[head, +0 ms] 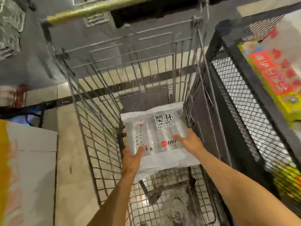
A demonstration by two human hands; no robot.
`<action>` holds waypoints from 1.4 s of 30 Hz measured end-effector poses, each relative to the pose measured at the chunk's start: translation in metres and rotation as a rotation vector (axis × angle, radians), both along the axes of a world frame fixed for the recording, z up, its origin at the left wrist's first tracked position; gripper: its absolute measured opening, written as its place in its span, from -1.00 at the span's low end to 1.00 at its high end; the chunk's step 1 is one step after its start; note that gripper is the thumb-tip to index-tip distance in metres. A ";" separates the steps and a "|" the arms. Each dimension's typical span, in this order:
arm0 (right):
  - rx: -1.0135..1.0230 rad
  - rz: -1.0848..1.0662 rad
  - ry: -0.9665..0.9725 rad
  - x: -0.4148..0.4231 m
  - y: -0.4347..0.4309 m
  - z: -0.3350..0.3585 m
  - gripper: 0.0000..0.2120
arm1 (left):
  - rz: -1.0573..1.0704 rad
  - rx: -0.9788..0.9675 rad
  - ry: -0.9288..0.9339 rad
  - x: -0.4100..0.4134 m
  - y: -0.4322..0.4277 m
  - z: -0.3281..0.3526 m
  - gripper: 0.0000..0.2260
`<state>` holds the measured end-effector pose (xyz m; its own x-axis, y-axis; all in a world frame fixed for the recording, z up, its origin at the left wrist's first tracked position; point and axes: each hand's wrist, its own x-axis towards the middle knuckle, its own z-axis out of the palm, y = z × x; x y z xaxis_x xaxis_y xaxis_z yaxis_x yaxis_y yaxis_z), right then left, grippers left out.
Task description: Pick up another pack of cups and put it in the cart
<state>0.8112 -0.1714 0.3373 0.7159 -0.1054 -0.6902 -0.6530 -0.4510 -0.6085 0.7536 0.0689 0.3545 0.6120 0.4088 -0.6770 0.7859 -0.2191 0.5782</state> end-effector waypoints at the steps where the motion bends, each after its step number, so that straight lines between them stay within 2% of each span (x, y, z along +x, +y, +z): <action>1: -0.015 0.000 0.016 0.001 0.001 -0.009 -0.13 | 0.002 0.004 0.008 -0.001 0.000 -0.008 -0.47; 7: -0.062 0.022 0.118 -0.005 0.003 -0.035 -0.11 | -0.035 0.067 0.028 -0.011 -0.005 -0.029 -0.41; 11: 0.011 0.031 0.101 -0.006 -0.008 -0.088 0.12 | -0.052 0.064 0.051 -0.013 -0.003 -0.036 -0.41; 12: 0.027 0.033 0.097 -0.006 -0.009 -0.094 0.11 | -0.046 0.068 0.060 -0.012 0.000 -0.039 -0.42; 15: -0.014 0.030 0.048 -0.007 0.007 -0.040 -0.25 | -0.049 0.053 0.030 -0.011 0.007 -0.043 -0.35; 17: -0.080 0.055 0.020 -0.011 0.009 -0.023 -0.26 | -0.111 0.100 0.008 -0.010 0.009 -0.036 -0.31; 19: -0.158 0.102 -0.013 -0.016 0.010 -0.007 -0.22 | -0.252 0.264 -0.012 -0.007 0.010 -0.016 -0.34; 24: -0.257 0.256 -0.177 -0.039 0.010 0.081 -0.36 | -0.668 0.650 -0.195 0.000 0.006 0.076 -0.56; 28: -0.474 0.312 -0.312 -0.073 0.004 0.173 -0.44 | -0.912 0.784 -0.330 -0.002 -0.006 0.162 -0.58; 33: -0.701 0.120 -0.357 -0.145 -0.012 0.277 -0.45 | -1.103 0.732 -0.495 -0.022 -0.029 0.258 -0.55; 36: -0.747 -0.099 -0.337 -0.207 -0.015 0.321 -0.45 | -1.228 0.638 -0.661 -0.044 -0.051 0.305 -0.56; 39: -0.788 -0.342 -0.325 -0.278 -0.011 0.349 -0.47 | -1.379 0.572 -0.811 -0.074 -0.080 0.338 -0.55; 42: -0.830 -0.514 -0.234 -0.358 0.003 0.365 -0.47 | -1.506 0.527 -0.949 -0.111 -0.109 0.356 -0.54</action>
<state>0.4528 -0.1681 0.7027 0.5568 -0.8239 -0.1053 -0.7917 -0.4881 -0.3675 0.6425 -0.0401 0.7104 0.6651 -0.7437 0.0681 -0.7242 -0.6200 0.3018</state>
